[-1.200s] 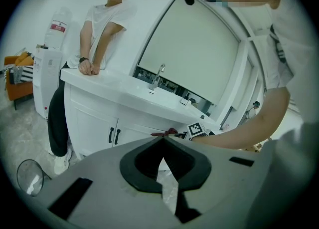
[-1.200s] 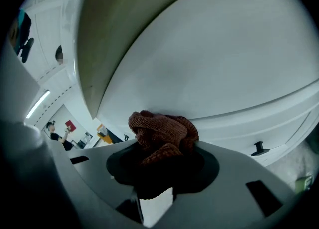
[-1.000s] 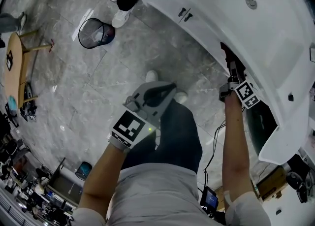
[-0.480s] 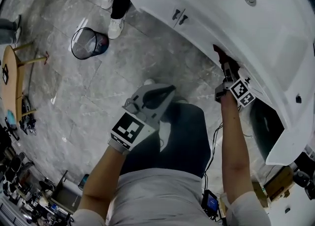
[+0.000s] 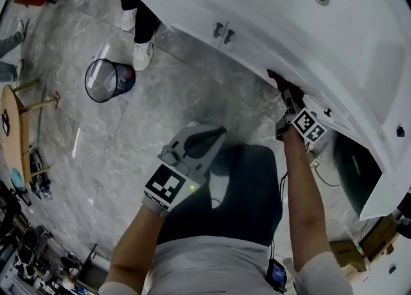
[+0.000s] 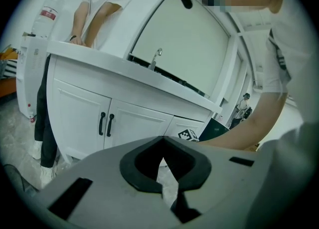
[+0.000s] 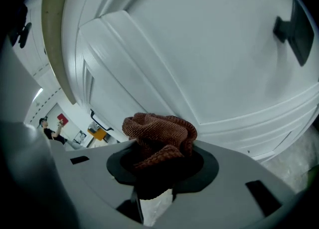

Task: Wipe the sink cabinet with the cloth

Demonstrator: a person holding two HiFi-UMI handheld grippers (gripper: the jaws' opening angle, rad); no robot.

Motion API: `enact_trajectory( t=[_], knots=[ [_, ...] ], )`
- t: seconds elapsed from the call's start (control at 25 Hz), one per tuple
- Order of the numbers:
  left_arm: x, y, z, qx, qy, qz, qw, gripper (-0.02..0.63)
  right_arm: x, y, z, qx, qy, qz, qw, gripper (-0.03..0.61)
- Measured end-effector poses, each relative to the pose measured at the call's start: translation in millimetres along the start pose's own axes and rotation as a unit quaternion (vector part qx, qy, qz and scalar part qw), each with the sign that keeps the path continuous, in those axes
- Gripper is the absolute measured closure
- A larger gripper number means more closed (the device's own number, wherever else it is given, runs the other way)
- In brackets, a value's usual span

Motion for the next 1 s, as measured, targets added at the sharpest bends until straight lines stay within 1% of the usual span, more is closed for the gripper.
enact_trajectory(
  t=[0.16, 0.4, 0.48, 0.6, 0.8, 0.88, 1.0],
  knots=[
    [1, -11, 9, 0.011, -0.015, 0.007, 0.9998, 0.603, -6, -9, 6, 0.002, -0.001, 0.002, 1.000, 0.431],
    [-2, -10, 21, 0.016, -0.037, 0.009, 0.9992, 0.603, -16, -19, 14, 0.007, -0.002, -0.005, 1.000, 0.431],
    [-2, -11, 26, 0.020, -0.042, 0.013, 0.9989, 0.603, -18, -21, 18, 0.009, 0.003, -0.005, 1.000, 0.431],
    [-3, -12, 31, 0.014, -0.046, 0.024, 0.9985, 0.603, -23, -24, 19, 0.011, 0.006, -0.006, 1.000, 0.431],
    [-6, -20, 37, 0.026, -0.052, 0.022, 0.9981, 0.603, -24, -22, 15, 0.013, 0.010, -0.008, 1.000, 0.434],
    [-8, -20, 42, 0.026, -0.055, 0.023, 0.9979, 0.603, -29, -21, 11, 0.010, 0.005, -0.004, 1.000, 0.436],
    [-16, -19, 47, 0.026, -0.062, 0.027, 0.9974, 0.603, -50, -21, -5, 0.003, -0.015, 0.010, 1.000, 0.436]
  ],
)
Point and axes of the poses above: the fingertips, and each gripper's own axes: z forward along the fingers, x to its left, y out of its top, the point moved 2 cm from there along -z, backward along the fingers, and after that the axes turned 4 degrees about y, right-handed, at the moved point
